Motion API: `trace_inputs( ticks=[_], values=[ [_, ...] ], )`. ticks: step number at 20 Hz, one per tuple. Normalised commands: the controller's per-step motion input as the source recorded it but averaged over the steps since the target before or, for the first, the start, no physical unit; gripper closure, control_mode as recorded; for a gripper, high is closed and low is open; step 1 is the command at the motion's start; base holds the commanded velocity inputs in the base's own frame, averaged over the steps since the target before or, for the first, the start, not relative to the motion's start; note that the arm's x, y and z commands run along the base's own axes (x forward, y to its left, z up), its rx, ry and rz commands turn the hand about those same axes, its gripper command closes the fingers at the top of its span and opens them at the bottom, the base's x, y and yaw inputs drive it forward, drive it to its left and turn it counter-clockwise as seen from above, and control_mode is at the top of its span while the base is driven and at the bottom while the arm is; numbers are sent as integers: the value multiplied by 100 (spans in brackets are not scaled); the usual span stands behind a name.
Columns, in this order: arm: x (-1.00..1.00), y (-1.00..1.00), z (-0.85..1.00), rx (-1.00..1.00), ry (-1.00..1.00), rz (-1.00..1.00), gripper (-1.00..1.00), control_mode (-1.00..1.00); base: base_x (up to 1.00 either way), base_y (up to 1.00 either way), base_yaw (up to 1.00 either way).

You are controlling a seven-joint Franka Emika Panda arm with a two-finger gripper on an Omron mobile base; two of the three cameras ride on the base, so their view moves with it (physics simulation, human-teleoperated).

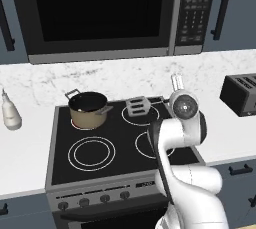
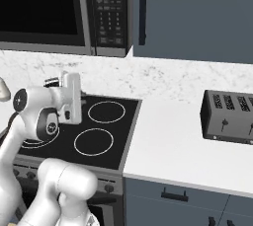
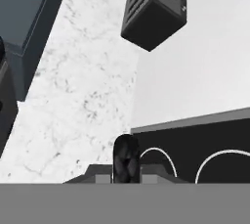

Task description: Put the avocado and mushroom in the pot. Retrieve the spatula and lightly stir the vegetables in the pot.

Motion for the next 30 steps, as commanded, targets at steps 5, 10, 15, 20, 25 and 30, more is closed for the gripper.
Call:
trace_inputs(
  ticks=[5,10,15,20,25,30],
  values=[
    [20,100,60,-48,-29,25,100,-100,0,0,0],
    [50,100,14,-52,-8,18,100,-100,0,0,0],
    [59,83,-8,-28,-1,11,100,-100,0,0,0],
    [47,49,-11,0,0,0,100,-100,0,0,0],
    [53,43,-15,0,0,0,100,-100,0,0,0],
    [63,28,0,2,0,0,100,-100,0,0,0]
  ],
)
